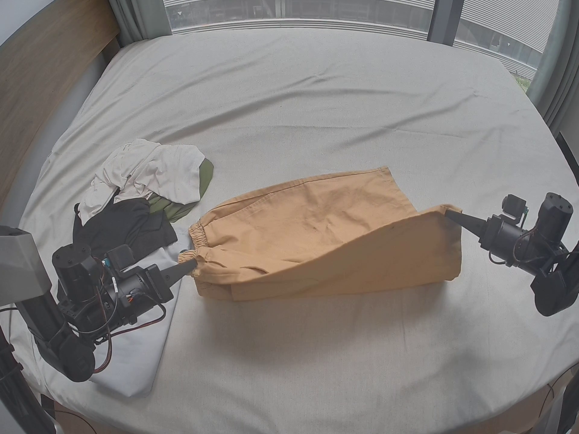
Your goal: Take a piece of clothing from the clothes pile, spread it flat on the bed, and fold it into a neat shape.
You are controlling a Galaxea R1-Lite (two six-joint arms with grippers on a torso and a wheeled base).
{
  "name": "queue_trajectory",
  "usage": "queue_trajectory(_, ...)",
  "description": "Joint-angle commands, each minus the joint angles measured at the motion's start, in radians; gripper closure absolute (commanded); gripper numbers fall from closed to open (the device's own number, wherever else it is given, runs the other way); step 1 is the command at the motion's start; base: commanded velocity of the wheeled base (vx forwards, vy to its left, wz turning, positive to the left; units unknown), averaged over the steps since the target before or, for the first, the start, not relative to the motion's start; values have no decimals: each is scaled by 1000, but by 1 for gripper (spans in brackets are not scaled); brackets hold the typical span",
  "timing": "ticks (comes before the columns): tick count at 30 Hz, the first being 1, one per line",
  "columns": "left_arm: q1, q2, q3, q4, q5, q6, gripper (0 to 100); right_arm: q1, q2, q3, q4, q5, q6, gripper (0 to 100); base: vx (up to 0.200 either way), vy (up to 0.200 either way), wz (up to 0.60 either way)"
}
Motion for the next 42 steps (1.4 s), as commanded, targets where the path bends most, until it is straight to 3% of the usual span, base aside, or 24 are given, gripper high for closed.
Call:
queue_trajectory(1, -2, 3, -20, -4, 21, -7, 100, 1, -4, -83, 55, 1, 0, 100, 0, 0, 0)
queue_trajectory(20, 8, -3, -27, -4, 24, -30, 100, 51, 8, -353, 315, -1, -1, 100, 0, 0, 0)
queue_trajectory(42, 22, 13, -63, -2, 56, -84, 100, 58, 106, -592, 473, -6, -1, 100, 0, 0, 0)
